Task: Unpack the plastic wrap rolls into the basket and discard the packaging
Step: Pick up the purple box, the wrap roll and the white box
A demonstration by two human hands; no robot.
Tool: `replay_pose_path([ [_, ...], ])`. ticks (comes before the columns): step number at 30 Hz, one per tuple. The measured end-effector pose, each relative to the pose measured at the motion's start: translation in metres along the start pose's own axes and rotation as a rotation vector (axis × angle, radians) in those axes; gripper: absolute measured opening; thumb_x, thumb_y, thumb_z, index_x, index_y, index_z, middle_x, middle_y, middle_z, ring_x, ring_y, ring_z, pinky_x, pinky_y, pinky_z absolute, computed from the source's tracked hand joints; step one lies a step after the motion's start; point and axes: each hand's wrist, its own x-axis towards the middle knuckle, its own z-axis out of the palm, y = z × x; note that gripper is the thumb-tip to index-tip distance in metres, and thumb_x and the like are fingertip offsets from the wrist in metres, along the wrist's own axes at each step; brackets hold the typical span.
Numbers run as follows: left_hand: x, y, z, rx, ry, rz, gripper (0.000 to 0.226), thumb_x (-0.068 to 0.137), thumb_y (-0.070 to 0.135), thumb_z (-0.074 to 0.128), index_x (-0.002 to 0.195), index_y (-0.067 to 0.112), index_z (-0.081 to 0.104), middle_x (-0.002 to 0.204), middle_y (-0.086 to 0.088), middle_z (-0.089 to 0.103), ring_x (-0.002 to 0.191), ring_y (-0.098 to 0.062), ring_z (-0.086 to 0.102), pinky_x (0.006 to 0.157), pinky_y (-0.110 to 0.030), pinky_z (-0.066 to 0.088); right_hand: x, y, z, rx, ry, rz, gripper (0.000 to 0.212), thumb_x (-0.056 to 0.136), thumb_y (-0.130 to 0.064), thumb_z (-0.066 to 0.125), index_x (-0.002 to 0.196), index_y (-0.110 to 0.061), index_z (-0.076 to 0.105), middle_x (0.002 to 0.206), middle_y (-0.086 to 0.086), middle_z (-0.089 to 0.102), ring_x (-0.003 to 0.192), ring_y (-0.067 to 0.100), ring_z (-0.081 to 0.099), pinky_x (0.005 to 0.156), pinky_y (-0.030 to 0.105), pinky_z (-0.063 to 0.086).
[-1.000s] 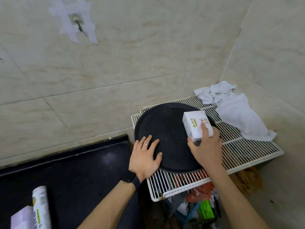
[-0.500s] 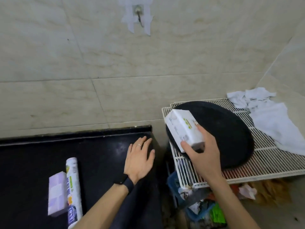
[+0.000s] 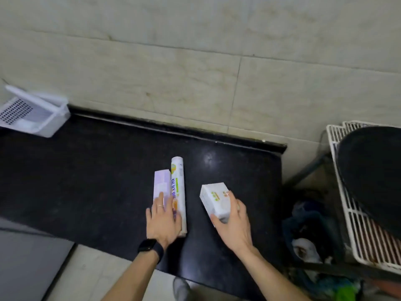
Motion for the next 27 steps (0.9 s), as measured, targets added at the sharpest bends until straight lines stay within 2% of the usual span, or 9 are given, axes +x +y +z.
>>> replay_pose_path([
  [3,0.010,-0.025,0.004,0.001,-0.049,0.013,0.068,0.085,0.048,0.036,0.148,0.021,0.040,0.161,-0.011,0.025,0.145,-0.035,0.027,0.113,-0.057,0.025,0.007,-0.003,0.034,-0.051,0.069,-0.041,0.096,0.083,-0.044,0.073,0.157,-0.025,0.015,0.152,0.009,0.027,0.131,0.031,0.041,0.106,0.039,0.043],
  [6,0.019,-0.041,0.007,-0.007,-0.109,0.034,0.069,0.087,0.049,0.027,0.152,0.025,0.030,0.164,-0.005,0.016,0.149,-0.028,0.017,0.117,-0.054,0.019,0.008,-0.002,0.053,-0.098,0.086,-0.050,0.094,0.085,-0.042,0.073,0.157,-0.031,0.012,0.157,0.010,0.018,0.137,0.032,0.033,0.110,0.043,0.042],
  [10,0.021,-0.054,0.013,-0.041,-0.124,0.072,0.068,0.089,0.048,0.027,0.154,0.028,0.023,0.165,-0.002,0.012,0.147,-0.027,0.021,0.116,-0.053,0.021,0.001,0.009,0.066,-0.173,0.040,0.020,0.087,0.088,-0.048,0.067,0.154,-0.046,0.011,0.160,0.002,0.006,0.141,0.030,0.028,0.107,0.048,0.045],
  [13,0.022,-0.061,0.018,-0.048,-0.115,0.112,0.068,0.091,0.043,0.037,0.155,0.027,0.020,0.165,-0.004,0.010,0.146,-0.029,0.024,0.115,-0.054,0.024,-0.001,0.011,0.067,-0.296,0.052,0.059,0.086,0.087,-0.057,0.061,0.154,-0.047,0.007,0.161,0.001,0.007,0.138,0.029,0.033,0.104,0.048,0.046],
  [16,0.020,-0.065,0.024,-0.048,-0.116,0.134,0.072,0.093,0.039,0.043,0.156,0.029,0.010,0.166,-0.001,0.002,0.145,-0.029,0.025,0.114,-0.053,0.027,0.001,0.006,0.065,-0.358,0.035,0.098,0.085,0.087,-0.060,0.058,0.154,-0.045,0.008,0.162,0.001,0.006,0.139,0.030,0.033,0.109,0.048,0.040],
  [20,0.016,-0.069,0.022,-0.056,-0.130,0.145,0.076,0.093,0.041,0.045,0.157,0.032,0.005,0.166,0.000,-0.004,0.143,-0.030,0.028,0.113,-0.051,0.029,0.004,-0.011,0.058,-0.432,-0.058,0.178,0.085,0.086,-0.064,0.055,0.153,-0.041,0.008,0.163,0.008,0.004,0.146,0.036,0.017,0.118,0.051,0.022],
  [22,0.019,-0.069,0.019,-0.065,-0.132,0.150,0.074,0.093,0.041,0.046,0.156,0.032,0.009,0.166,0.000,-0.001,0.142,-0.031,0.028,0.114,-0.050,0.028,0.006,-0.026,0.051,-0.429,-0.041,0.187,0.080,0.087,-0.062,0.054,0.153,-0.034,0.018,0.162,0.011,0.009,0.147,0.037,0.014,0.119,0.051,0.018],
  [25,0.026,-0.069,0.013,-0.175,-0.069,0.133,0.063,0.092,0.039,0.050,0.150,0.028,0.029,0.163,-0.005,0.015,0.138,-0.033,0.035,0.111,-0.048,0.034,0.009,-0.051,0.048,-0.340,0.068,0.041,0.063,0.090,-0.046,0.058,0.144,-0.021,0.041,0.152,0.010,0.037,0.138,0.031,0.032,0.114,0.045,0.033],
  [27,0.031,-0.066,0.010,-0.277,-0.029,0.071,0.061,0.092,0.042,0.051,0.148,0.028,0.031,0.162,-0.004,0.017,0.137,-0.031,0.036,0.110,-0.046,0.036,0.017,-0.068,0.054,-0.208,0.064,-0.043,0.053,0.091,-0.039,0.061,0.138,-0.018,0.049,0.141,0.005,0.050,0.130,0.024,0.041,0.109,0.036,0.036],
])
